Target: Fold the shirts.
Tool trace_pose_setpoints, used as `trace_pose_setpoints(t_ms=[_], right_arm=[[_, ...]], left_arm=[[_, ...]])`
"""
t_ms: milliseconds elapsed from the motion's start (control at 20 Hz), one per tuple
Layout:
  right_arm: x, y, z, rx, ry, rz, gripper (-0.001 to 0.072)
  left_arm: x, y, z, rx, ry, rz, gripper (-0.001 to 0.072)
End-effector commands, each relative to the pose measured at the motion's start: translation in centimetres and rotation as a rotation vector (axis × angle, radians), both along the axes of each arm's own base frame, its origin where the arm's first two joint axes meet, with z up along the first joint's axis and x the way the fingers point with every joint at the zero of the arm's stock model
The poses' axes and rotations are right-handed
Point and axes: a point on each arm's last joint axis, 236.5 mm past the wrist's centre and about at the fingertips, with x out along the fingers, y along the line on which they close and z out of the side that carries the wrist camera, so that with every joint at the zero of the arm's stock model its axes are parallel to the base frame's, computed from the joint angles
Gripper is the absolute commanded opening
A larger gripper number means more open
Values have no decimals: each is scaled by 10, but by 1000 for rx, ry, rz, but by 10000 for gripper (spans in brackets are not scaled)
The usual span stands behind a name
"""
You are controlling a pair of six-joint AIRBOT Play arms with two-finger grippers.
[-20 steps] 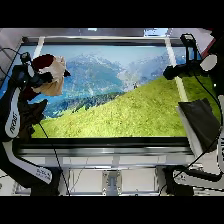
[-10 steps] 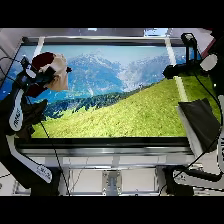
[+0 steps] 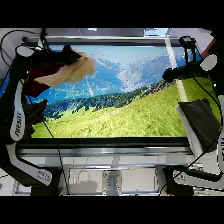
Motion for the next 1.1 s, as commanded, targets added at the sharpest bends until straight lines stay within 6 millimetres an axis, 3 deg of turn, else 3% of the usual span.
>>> trace_pose_setpoints(t_ms=[0, 150, 250, 300, 350, 400, 500, 600, 700, 850, 950, 1050], right_arm=[[-11, 1, -7, -2, 55, 12, 443], [-12, 1, -7, -3, 56, 13, 443], [-12, 1, -7, -1, 56, 12, 443], [-11, 2, -7, 5, 56, 13, 444], [-11, 3, -8, 10, 56, 14, 444], [-10, 3, -9, 10, 58, 13, 443], [-10, 8, -22, 46, 103, 0, 444], [-15, 25, -54, 125, 220, 16, 444], [-19, 46, -94, 226, 336, 21, 445], [-30, 50, -149, 251, 495, 12, 446], [-38, 51, -171, 262, 574, -2, 446], [-48, 60, -180, 298, 643, 13, 446]], left_arm=[[-79, -90, 15, 20, -11, -342, 12], [-130, -135, -28, 194, 47, -518, 14], [-149, -152, -55, 322, 41, -581, 48], [-149, -157, -63, 377, 16, -582, 290], [-142, -160, -67, 422, -23, -563, 669], [-129, -160, -68, 446, -57, -515, 709], [-100, -147, -73, 484, -52, -371, 709], [-79, -122, -97, 580, 19, -243, 708], [-70, -100, -125, 670, 86, -175, 708], [-67, -86, -158, 722, 178, -124, 708], [-69, -84, -177, 743, 215, -137, 707], [-68, -80, -190, 772, 228, -140, 707]])
